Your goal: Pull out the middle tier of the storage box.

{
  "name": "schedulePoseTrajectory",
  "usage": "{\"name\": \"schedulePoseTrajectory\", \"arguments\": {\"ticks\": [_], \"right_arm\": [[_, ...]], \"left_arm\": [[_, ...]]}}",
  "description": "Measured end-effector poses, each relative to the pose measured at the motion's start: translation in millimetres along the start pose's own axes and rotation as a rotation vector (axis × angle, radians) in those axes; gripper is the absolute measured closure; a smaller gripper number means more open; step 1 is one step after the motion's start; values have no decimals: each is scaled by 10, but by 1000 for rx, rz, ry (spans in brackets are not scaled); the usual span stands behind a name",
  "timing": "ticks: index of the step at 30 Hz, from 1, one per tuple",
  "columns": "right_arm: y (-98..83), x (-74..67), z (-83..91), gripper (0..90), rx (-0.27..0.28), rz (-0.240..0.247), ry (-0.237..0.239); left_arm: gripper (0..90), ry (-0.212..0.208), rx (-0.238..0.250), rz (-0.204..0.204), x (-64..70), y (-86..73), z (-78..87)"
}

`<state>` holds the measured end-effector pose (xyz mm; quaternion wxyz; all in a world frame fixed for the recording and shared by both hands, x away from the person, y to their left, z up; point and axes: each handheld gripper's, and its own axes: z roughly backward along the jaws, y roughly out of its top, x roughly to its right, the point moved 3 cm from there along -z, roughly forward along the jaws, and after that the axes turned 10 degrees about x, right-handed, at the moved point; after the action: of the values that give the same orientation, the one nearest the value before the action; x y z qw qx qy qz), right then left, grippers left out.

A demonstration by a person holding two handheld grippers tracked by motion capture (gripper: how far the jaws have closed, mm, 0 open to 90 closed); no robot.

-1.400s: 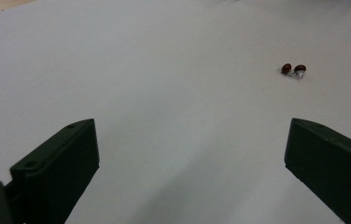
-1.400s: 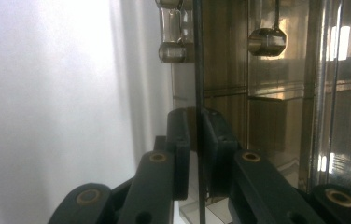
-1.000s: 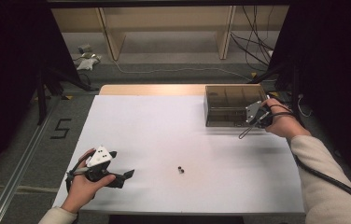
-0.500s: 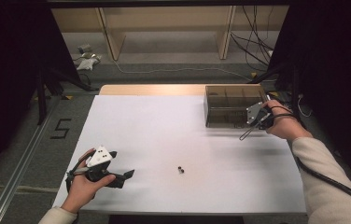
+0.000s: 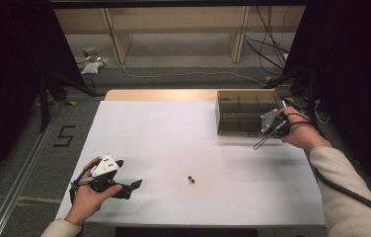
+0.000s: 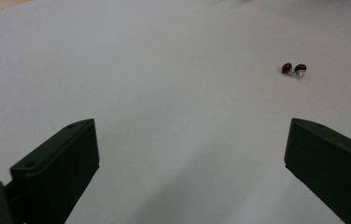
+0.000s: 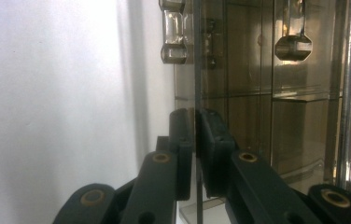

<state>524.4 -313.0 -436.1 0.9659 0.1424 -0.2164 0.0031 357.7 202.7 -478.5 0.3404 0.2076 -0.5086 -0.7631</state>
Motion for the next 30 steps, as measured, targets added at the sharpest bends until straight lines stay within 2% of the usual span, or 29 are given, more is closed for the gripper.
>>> {"name": "schedulePoseTrajectory", "arguments": {"ticks": [30], "right_arm": [[-4, -52, 33, 850, 14, -5, 8]], "left_arm": [[28, 1, 0, -1, 1, 1, 1]]}}
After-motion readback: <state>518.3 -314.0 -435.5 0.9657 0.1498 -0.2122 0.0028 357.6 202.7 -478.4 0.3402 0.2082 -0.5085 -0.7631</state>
